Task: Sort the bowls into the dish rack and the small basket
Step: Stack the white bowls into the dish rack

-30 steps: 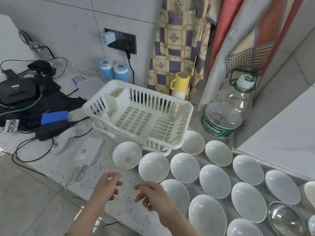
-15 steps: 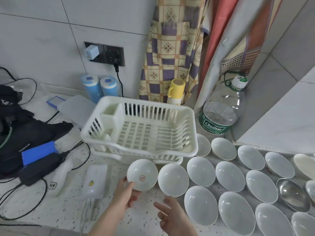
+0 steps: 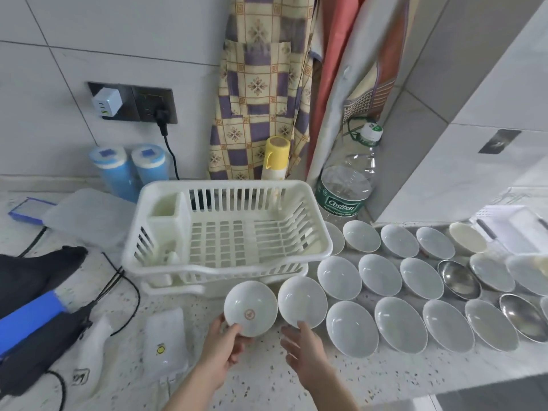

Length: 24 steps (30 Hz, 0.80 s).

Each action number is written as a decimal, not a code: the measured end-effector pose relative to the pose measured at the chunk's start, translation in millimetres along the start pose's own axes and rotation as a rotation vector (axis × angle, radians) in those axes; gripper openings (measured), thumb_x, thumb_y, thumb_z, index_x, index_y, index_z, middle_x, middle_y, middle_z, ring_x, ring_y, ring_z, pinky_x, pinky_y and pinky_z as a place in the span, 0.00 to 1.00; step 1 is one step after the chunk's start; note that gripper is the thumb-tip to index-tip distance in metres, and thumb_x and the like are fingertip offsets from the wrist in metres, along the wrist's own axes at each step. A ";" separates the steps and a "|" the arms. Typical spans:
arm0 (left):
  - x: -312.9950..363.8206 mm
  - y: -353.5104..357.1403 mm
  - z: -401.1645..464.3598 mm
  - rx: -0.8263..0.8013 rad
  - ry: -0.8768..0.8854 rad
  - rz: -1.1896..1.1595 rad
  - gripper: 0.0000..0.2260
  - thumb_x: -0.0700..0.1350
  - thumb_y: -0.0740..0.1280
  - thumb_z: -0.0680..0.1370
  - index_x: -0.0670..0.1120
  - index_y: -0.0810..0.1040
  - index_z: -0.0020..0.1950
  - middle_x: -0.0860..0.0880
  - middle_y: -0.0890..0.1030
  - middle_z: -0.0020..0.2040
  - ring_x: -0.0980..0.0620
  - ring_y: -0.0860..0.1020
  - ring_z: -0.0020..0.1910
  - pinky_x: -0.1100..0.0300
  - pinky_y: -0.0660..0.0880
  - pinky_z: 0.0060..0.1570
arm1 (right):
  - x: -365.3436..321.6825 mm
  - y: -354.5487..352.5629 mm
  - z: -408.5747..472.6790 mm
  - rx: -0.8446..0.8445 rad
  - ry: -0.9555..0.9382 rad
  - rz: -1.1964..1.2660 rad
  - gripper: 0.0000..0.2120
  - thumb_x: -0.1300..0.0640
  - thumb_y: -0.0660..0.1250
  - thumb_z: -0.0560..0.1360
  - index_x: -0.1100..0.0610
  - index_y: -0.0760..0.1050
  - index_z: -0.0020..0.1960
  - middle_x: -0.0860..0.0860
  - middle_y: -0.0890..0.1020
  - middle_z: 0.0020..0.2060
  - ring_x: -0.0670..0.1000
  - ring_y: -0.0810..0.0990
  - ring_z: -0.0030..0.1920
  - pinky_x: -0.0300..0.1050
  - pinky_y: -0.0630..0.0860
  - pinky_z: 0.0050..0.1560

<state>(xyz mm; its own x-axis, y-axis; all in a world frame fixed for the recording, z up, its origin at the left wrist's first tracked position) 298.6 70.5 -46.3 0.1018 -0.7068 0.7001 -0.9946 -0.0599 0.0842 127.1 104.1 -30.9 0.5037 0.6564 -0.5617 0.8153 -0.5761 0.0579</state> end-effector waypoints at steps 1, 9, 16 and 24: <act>0.6 -0.1 -0.2 -0.004 0.003 -0.004 0.19 0.35 0.61 0.79 0.50 0.68 0.67 0.32 0.84 0.43 0.52 0.69 0.23 0.64 0.60 0.22 | 0.1 0.9 1.5 0.007 0.000 0.013 0.15 0.51 0.59 0.81 0.60 0.74 0.61 0.53 0.85 0.50 0.53 0.81 0.43 0.41 0.67 0.33; 1.0 -9.3 -8.9 0.006 0.014 0.064 0.18 0.34 0.59 0.77 0.49 0.69 0.65 0.34 0.85 0.39 0.51 0.66 0.24 0.64 0.59 0.21 | -3.4 -1.7 10.4 0.139 -0.072 0.016 0.14 0.62 0.58 0.78 0.66 0.72 0.61 0.58 0.84 0.46 0.49 0.68 0.30 0.36 0.59 0.20; 12.3 -27.7 -38.5 -0.064 0.075 0.160 0.19 0.34 0.59 0.76 0.52 0.73 0.62 0.34 0.84 0.36 0.53 0.66 0.16 0.68 0.57 0.19 | 10.1 -12.5 3.3 0.134 -0.080 0.017 0.11 0.64 0.57 0.77 0.69 0.73 0.52 0.60 0.86 0.35 0.45 0.59 0.20 0.34 0.55 0.19; 55.8 -38.1 -66.7 -0.111 0.204 0.055 0.20 0.35 0.60 0.75 0.54 0.75 0.61 0.32 0.84 0.38 0.54 0.64 0.17 0.69 0.58 0.18 | 8.2 -34.7 -16.3 0.109 -0.156 0.020 0.08 0.63 0.57 0.78 0.63 0.71 0.42 0.62 0.86 0.35 0.45 0.57 0.17 0.32 0.55 0.19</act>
<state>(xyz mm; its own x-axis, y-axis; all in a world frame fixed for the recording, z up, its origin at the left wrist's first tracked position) 343.4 80.4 36.8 0.0605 -0.5490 0.8336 -0.9918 0.0609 0.1120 107.6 137.4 -24.0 0.4625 0.5656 -0.6828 0.7655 -0.6433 -0.0144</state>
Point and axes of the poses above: each hand's wrist, its own z-axis towards the middle knuckle, its own y-axis out of the palm, x = y × z, the point moved 1 cm from there along z, towards the middle knuckle
